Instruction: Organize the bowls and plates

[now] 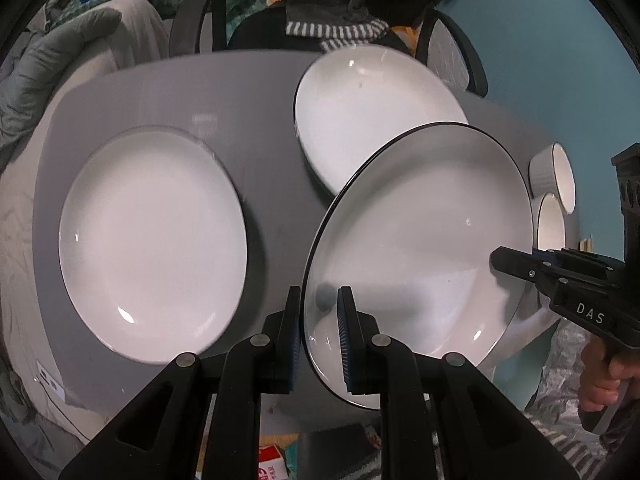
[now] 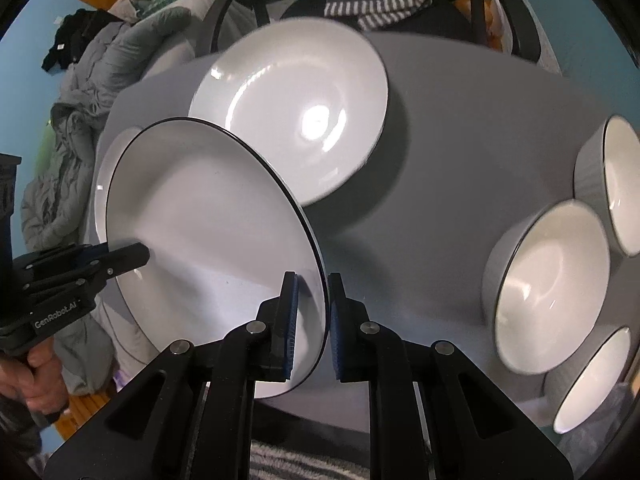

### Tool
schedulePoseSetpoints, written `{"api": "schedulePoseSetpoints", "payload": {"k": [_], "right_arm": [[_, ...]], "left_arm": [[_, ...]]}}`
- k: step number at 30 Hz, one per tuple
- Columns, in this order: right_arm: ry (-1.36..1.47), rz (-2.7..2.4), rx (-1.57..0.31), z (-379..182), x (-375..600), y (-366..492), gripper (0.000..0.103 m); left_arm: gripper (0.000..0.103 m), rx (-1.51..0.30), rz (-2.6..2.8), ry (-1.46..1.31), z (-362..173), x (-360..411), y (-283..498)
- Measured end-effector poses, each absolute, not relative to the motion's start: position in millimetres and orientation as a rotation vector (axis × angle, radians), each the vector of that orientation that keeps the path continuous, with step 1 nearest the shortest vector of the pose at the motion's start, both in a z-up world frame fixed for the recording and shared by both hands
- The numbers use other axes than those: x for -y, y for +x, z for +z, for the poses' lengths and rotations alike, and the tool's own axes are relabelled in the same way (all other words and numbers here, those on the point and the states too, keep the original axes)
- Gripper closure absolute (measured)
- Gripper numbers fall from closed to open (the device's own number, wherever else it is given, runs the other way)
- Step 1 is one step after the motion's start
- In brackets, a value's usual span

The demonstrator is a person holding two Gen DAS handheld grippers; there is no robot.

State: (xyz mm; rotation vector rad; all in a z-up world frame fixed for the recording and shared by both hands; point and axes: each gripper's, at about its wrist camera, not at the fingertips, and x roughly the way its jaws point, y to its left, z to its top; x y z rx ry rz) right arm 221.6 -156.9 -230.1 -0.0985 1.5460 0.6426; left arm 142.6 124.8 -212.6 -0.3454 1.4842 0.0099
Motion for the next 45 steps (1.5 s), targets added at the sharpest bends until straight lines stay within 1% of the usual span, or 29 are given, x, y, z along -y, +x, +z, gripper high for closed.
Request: {"api": "schedulePoseSetpoints", "payload": {"k": [5, 7, 16, 32, 45], "right_arm": [[-0.08, 0.644, -1.53, -223.0, 156.4, 239.5, 0.089], [-0.083, 0.644, -1.524, -220.8, 153.9, 246.1, 0.089], [-0.102, 0.638, -1.524, -225.2, 134.2, 280.0, 0.089], [-0.156, 0.595, -1.583, -250.1, 120.2, 313.0, 0.087], [-0.168, 0.593, -1.607, -261.1, 116.5, 317.1, 0.085]], "left_arm": [[0.087, -1.464, 0.014, -0.329, -204.1, -129.7, 166.6], [0.087, -1.466, 0.017, -0.325, -200.9, -137.2, 188.3], [0.087, -1.488, 0.034, -0.307, -216.4, -141.8, 226.7], [0.087, -1.565, 0.052, -0.305, -248.6, -145.1, 250.6], [0.087, -1.585, 0.064, -0.285, -255.8, -146.0, 256.8]]}}
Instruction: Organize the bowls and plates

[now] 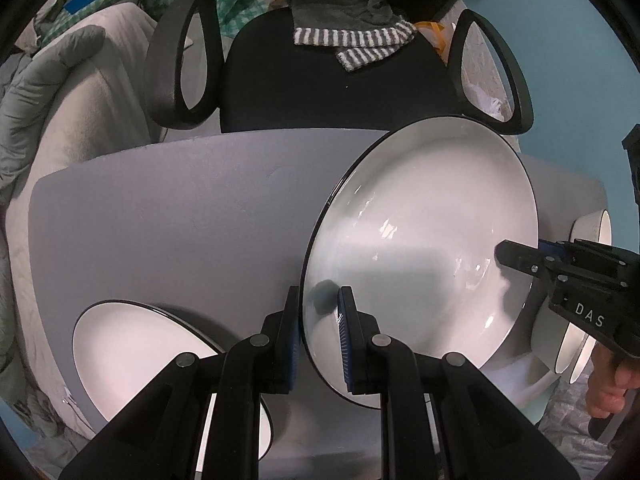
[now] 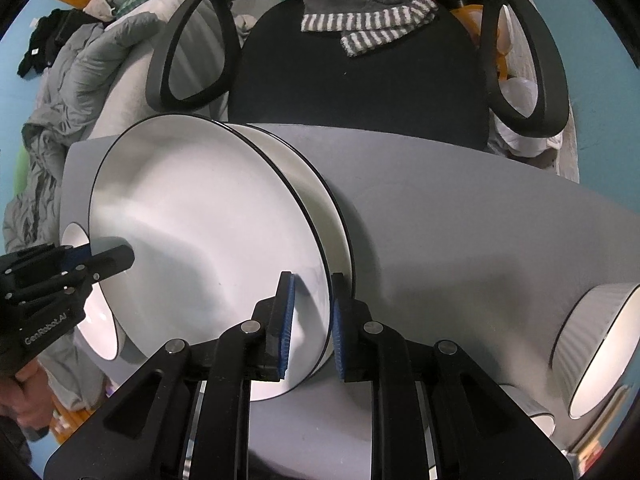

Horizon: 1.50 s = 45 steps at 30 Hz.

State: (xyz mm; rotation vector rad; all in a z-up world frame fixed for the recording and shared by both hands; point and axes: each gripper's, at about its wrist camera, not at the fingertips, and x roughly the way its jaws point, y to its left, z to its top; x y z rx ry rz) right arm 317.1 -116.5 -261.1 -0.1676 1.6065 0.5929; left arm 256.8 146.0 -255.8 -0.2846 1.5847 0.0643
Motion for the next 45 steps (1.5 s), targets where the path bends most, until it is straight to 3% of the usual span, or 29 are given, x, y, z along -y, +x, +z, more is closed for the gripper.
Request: {"api": "schedulePoseSetpoints", "payload": {"k": [4, 7, 9, 26, 30, 45], "right_arm": [[-0.186, 0.59, -1.613, -262.4, 109.3, 316.4, 0.075], [-0.198, 0.608, -1.612, -261.7, 102.7, 313.0, 0.058], [-0.214, 0.615, -1.613, -262.0, 98.5, 310.5, 0.054], [-0.456, 0.484, -1.604, -255.8, 67.1, 303.6, 0.042], [-0.509, 0.48, -1.56, -250.5, 62.4, 297.1, 0.032], [-0.429, 0.428, -1.538, -240.1, 85.6, 290.7, 0.032]], "left_arm": [[0.084, -1.598, 0.061, -0.287, -260.4, -146.3, 259.5], [0.083, -1.602, 0.053, -0.265, -260.2, -145.1, 260.6], [0.083, -1.605, 0.052, -0.26, -259.6, -144.8, 261.8], [0.082, -1.603, 0.075, -0.26, -255.7, -142.1, 262.7], [0.081, -1.597, 0.069, -0.257, -252.7, -138.8, 260.4], [0.073, -1.575, 0.083, -0.223, -243.7, -130.3, 251.6]]}}
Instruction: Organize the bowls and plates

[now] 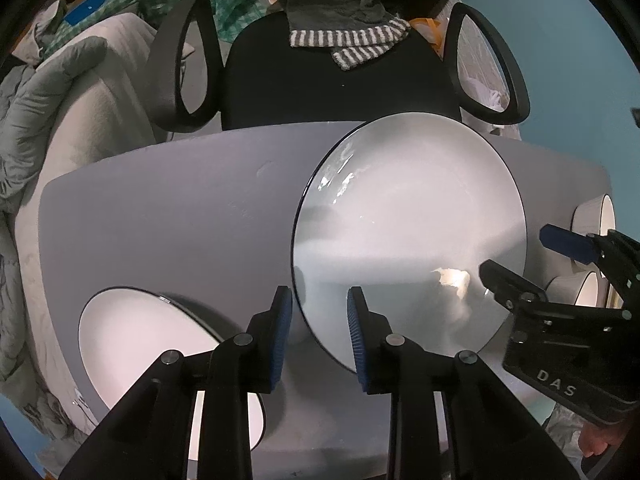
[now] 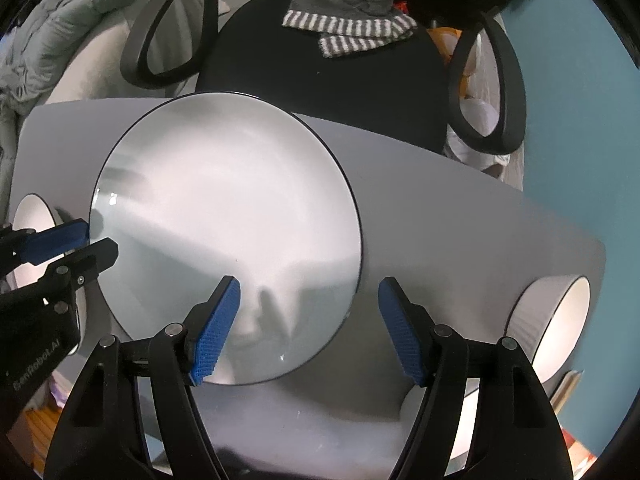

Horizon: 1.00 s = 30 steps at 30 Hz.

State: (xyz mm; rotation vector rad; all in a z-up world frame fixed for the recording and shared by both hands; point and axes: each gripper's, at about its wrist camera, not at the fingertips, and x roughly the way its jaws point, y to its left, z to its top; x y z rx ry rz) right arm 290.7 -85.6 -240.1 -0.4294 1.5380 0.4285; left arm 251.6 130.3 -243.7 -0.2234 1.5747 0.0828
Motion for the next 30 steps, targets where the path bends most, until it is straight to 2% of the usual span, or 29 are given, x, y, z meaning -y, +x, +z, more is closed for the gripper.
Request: {"api": "schedulePoseSetpoints", "payload": {"k": [5, 7, 12, 15, 30], "right_arm": [[-0.402, 0.431, -1.521, -232.1, 90.0, 280.0, 0.032], [-0.405, 0.434, -1.513, -230.0, 90.8, 275.1, 0.032], [-0.427, 0.459, -1.481, -223.2, 91.2, 263.0, 0.032], [-0.434, 0.477, -1.471, -219.8, 91.0, 257.1, 0.032], [-0.478, 0.619, -1.433, -193.9, 57.3, 217.2, 0.032]], "left_arm": [[0.059, -1.555, 0.101, -0.216, -237.2, -131.0, 239.1], [0.058, -1.547, 0.101, -0.21, -233.3, -130.7, 232.5], [0.042, -1.516, 0.109, -0.179, -221.7, -127.4, 214.6], [0.037, -1.5, 0.119, -0.158, -214.9, -127.3, 203.6], [0.034, -1.477, 0.239, -0.29, -201.7, -185.7, 123.3]]}}
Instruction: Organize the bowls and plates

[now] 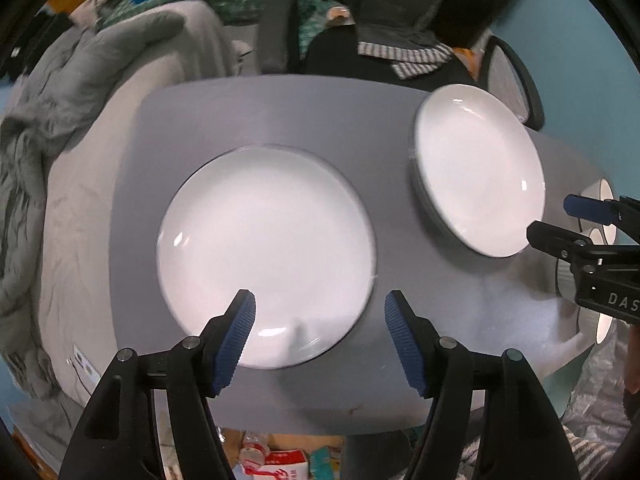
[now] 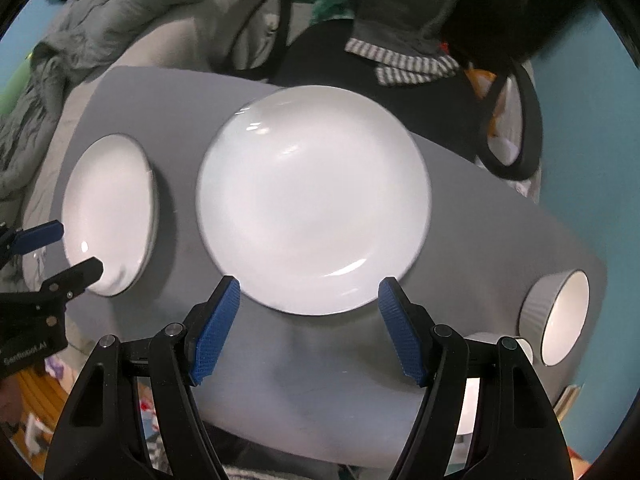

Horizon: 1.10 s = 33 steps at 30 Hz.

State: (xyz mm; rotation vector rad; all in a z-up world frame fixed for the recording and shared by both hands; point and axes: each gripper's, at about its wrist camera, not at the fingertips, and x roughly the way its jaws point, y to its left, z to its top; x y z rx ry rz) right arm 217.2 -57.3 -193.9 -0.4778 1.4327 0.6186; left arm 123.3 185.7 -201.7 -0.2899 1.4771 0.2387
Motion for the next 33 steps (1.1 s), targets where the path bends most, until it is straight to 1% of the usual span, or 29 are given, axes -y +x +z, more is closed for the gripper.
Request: {"api": "schedulePoseSetpoints", "payload": {"k": [15, 24, 30, 33], "right_arm": [[-0.587, 0.784, -1.416, -195.1, -18.0, 184.2, 0.032], [-0.631, 0.88, -1.391, -210.1, -56.5, 180.0, 0.032], [-0.665, 0.931, -1.371, -225.3, -82.7, 185.5, 0.032], [-0.658, 0.945, -1.393, -233.2, -91.5, 191.3, 0.032]], "left_arm": [[0.034, -1.447, 0.382, -0.446, -205.3, -254.4, 53.3], [0.034, -1.447, 0.426, -0.508, -221.9, -284.3, 48.1], [0.034, -1.465, 0.464, -0.561, -245.3, -305.6, 52.4], [0.034, -1.476, 0.463, -0.59, -256.0, -312.2, 53.7]]}}
